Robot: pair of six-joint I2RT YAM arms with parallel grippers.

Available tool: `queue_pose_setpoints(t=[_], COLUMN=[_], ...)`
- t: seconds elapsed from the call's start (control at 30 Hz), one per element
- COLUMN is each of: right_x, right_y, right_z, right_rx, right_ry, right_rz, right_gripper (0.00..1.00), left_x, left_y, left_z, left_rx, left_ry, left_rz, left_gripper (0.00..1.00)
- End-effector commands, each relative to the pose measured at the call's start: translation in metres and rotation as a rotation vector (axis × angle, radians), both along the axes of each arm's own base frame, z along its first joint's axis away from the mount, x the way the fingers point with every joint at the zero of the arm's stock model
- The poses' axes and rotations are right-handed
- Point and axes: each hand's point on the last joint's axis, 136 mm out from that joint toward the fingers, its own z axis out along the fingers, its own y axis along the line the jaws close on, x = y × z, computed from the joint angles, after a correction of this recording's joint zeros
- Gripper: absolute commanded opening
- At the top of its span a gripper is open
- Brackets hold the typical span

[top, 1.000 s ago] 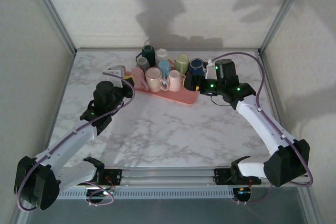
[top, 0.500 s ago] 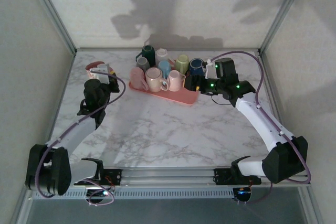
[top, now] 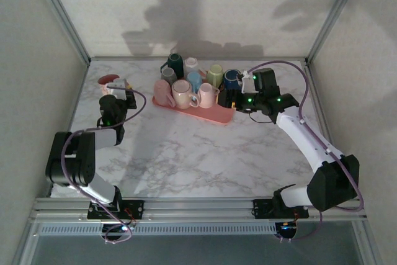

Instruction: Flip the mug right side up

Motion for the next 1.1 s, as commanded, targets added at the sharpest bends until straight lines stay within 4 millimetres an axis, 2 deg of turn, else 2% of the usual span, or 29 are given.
queue_pose_setpoints(t=[0.0, 0.23, 0.47, 0.63, 0.9, 0.93, 1.03, 1.07], right_x=[0.007, 0.009, 0.007, 0.006, 0.006, 0.006, 0.007, 0.007], right_y=[0.004, 0.002, -0.002, -0.006, -0.006, -0.006, -0.005, -0.005], right_z=[0.016, 0.017, 0.018, 0.018, 0.021, 0.021, 0.022, 0.022], right_rx=[0.032, 0.038, 0.036, 0.034, 0.045, 0.048, 0.053, 0.054], right_ry=[-0.037, -0.031, -0.03, -0.027, -0.028, -0.027, -0.029, -0.03], right_rz=[0.014, 0.009, 0.0, -0.012, -0.016, -0.017, -0.015, -0.016], right_gripper=[0.7, 0.7, 0.7, 0.7, 0.7, 0.7, 0.7, 0.7], left_x=[0.018, 0.043, 0.059, 0.064, 0.056, 0.054, 0.046, 0.044], left_y=[0.007, 0.019, 0.024, 0.035, 0.039, 0.04, 0.04, 0.041], left_z=[0.065, 0.049, 0.033, 0.021, 0.004, 0.003, 0.002, 0.003], left_rx=[0.046, 0.043, 0.068, 0.031, 0.001, -0.003, -0.004, -0.004], left_ry=[-0.269, -0.286, -0.282, -0.268, -0.252, -0.251, -0.254, -0.258], left_rz=[-0.005, 0.011, 0.004, 0.036, 0.054, 0.057, 0.066, 0.072], left_gripper=[0.0, 0.0, 0.0, 0.0, 0.0, 0.04, 0.28, 0.32])
